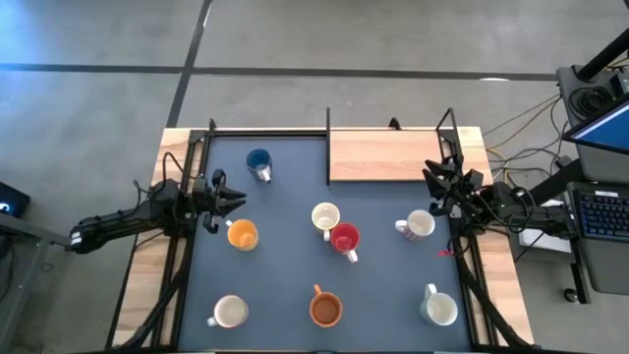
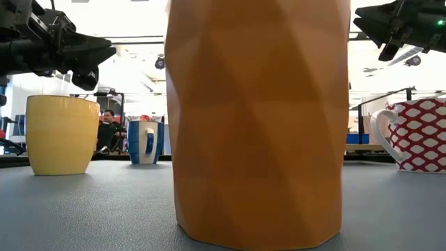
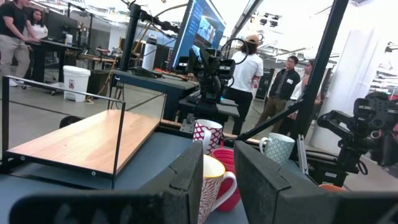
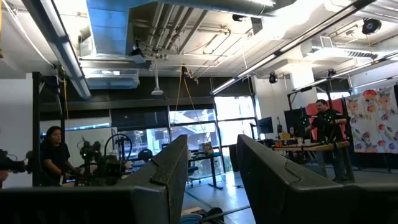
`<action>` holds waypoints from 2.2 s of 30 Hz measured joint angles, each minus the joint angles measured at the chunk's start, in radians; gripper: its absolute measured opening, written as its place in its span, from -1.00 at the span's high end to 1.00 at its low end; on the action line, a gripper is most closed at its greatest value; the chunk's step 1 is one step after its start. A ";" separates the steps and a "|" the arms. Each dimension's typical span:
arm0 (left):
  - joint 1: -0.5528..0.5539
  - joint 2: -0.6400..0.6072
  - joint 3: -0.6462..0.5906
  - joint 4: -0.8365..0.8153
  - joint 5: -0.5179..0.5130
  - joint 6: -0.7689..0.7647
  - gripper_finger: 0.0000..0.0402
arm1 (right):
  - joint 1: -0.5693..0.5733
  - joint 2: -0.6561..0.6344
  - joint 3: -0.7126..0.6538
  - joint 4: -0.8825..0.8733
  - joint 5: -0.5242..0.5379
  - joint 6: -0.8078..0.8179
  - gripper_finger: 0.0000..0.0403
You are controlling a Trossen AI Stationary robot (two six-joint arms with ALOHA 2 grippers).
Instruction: Place coffee mugs
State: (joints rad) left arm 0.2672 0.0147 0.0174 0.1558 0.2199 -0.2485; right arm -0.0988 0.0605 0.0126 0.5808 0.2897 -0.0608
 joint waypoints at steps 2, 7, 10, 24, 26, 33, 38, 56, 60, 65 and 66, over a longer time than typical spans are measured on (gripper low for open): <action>0.000 0.000 0.000 0.000 0.000 0.000 0.64 | 0.000 0.000 0.000 0.002 0.000 0.000 0.37; 0.000 0.000 0.000 0.000 0.000 0.000 0.64 | 0.000 0.000 0.000 0.001 0.000 0.054 0.37; 0.000 0.000 0.000 0.000 0.000 0.000 0.64 | 0.000 0.000 0.000 0.001 0.000 0.057 0.37; 0.000 0.000 0.000 0.000 0.000 0.000 0.64 | 0.000 0.000 0.000 0.001 0.000 0.091 0.37; 0.000 0.000 0.000 0.000 0.000 0.000 0.64 | 0.000 0.000 0.000 0.001 -0.001 0.044 0.37; 0.000 0.000 0.000 0.000 0.000 0.000 0.64 | 0.000 0.000 0.000 0.007 0.000 0.009 0.37; 0.000 0.000 0.000 0.000 0.000 0.000 0.64 | 0.000 0.000 0.000 0.008 0.002 0.021 0.37; 0.000 0.000 0.000 0.000 0.000 0.000 0.64 | 0.000 0.030 0.093 -0.152 -0.001 0.293 0.37; 0.000 0.000 0.000 0.000 0.000 0.000 0.64 | 0.000 0.082 0.172 -0.305 -0.001 0.347 0.37; 0.000 0.000 0.000 0.000 0.000 0.000 0.64 | 0.000 0.164 0.288 -0.553 0.001 0.466 0.37; 0.000 0.000 0.000 0.000 0.000 0.000 0.64 | 0.000 0.183 0.313 -0.601 0.002 0.482 0.37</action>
State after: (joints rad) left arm 0.2675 0.0145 0.0174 0.1555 0.2199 -0.2486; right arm -0.0986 0.2433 0.3251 -0.0205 0.2916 0.4214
